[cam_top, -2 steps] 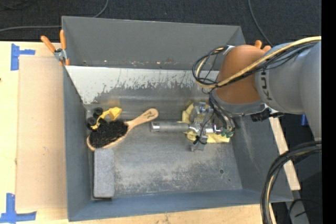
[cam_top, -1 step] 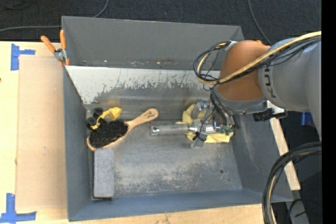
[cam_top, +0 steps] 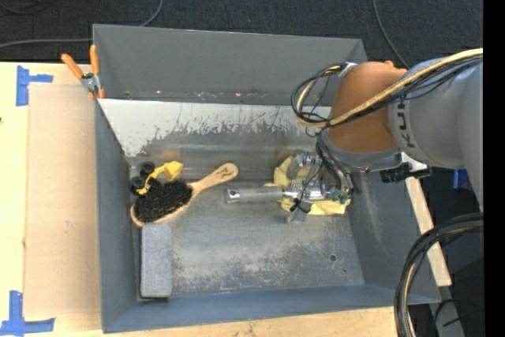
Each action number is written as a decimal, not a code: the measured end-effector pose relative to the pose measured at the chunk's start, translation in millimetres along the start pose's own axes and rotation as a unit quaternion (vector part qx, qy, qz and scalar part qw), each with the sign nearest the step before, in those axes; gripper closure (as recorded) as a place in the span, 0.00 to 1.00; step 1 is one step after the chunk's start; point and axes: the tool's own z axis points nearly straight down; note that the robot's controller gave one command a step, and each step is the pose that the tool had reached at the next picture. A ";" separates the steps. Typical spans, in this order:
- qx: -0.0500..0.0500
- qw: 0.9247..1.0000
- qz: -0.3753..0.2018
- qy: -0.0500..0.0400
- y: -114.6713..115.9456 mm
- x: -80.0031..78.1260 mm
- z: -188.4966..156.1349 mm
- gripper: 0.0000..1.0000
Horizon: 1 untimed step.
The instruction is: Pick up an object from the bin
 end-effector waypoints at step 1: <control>0.000 0.981 -0.194 0.000 -22.1 48.9 -10.0 0.00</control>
Offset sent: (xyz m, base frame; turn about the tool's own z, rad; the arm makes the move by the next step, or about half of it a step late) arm -0.0093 -0.0145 -0.0171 -0.0286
